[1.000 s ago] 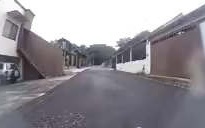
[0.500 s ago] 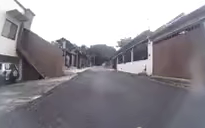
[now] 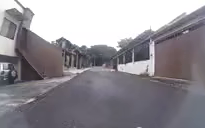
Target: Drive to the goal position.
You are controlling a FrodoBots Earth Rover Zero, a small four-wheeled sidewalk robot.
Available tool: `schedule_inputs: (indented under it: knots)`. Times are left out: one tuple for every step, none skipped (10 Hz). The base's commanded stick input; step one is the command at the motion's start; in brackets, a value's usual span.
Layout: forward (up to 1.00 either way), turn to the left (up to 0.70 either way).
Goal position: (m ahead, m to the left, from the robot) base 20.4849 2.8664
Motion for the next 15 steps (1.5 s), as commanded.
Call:
schedule_inputs:
  knots:
    - [0.5, 0.0]
    - [0.5, 0.0]
    - [0.5, 0.0]
    - [0.5, 0.0]
    - [0.5, 0.0]
    - [0.5, 0.0]
    - [0.5, 0.0]
    - [0.5, 0.0]
    - [0.5, -0.02]
    - [0.5, -0.27]
    - [0.5, -0.5]
    - [0.5, -0.5]
    - [0.5, -0.45]
    - [0.5, -0.17]
    - [0.5, 0.0]
